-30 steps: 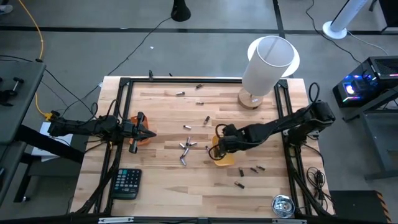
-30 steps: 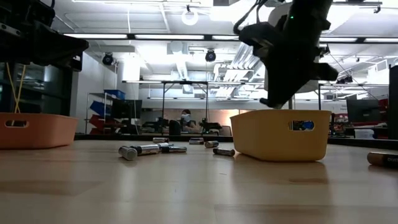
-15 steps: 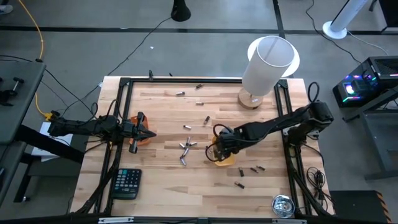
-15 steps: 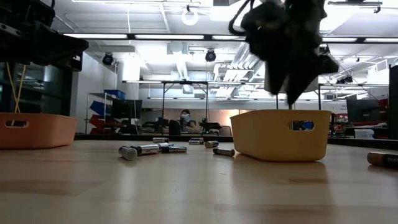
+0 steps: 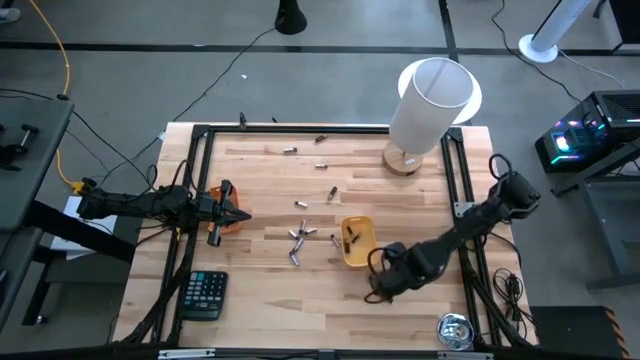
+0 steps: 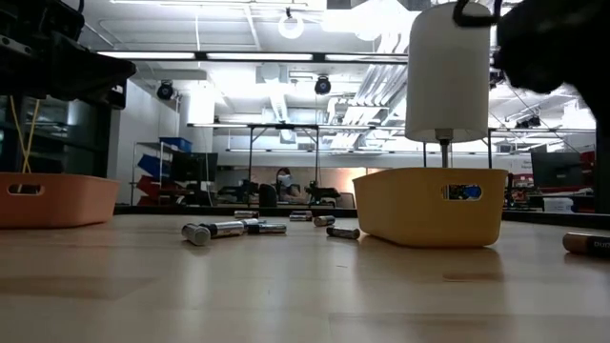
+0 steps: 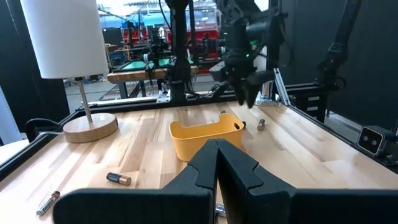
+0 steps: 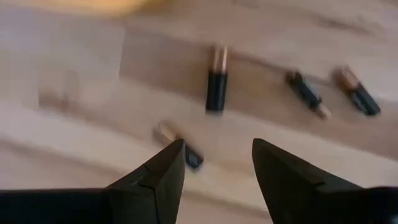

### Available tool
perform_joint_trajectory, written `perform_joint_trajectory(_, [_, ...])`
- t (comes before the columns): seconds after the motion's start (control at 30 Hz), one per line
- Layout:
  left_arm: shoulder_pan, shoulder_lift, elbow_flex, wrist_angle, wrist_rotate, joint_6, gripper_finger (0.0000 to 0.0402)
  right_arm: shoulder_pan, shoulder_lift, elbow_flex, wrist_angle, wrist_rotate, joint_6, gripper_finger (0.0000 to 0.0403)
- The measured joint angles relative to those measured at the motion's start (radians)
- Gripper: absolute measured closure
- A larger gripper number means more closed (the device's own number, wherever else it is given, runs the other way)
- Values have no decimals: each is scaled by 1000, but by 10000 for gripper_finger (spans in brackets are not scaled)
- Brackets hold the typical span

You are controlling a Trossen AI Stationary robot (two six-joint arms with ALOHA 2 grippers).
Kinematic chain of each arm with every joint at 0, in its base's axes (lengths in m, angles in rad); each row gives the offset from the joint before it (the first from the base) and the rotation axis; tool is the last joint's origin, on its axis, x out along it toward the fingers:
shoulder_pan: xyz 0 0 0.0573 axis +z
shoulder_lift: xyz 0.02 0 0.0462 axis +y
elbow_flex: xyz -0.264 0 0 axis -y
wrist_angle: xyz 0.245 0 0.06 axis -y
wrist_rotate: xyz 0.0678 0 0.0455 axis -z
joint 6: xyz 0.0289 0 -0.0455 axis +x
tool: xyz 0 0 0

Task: Sort batteries
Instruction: Put the black battery into the yellow bin

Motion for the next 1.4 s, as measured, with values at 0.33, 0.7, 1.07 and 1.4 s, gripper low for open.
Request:
perform_joint_trajectory(0.33, [0, 0, 0, 0, 0, 0, 401, -75, 102, -6, 21, 5, -98, 222])
perform_joint_trajectory(0.7, [0, 0, 0, 1, 0, 0, 401, -100, 193, -2, 55, -14, -186, 270])
perform_joint_trajectory(1.07, [0, 0, 0, 1, 0, 0, 401, -125, -33, 45, -318, 178, -143, 368])
perform_joint_trajectory(1.4, [0, 0, 0, 1, 0, 0, 401, -208, -131, 49, 54, 428, -342, 342])
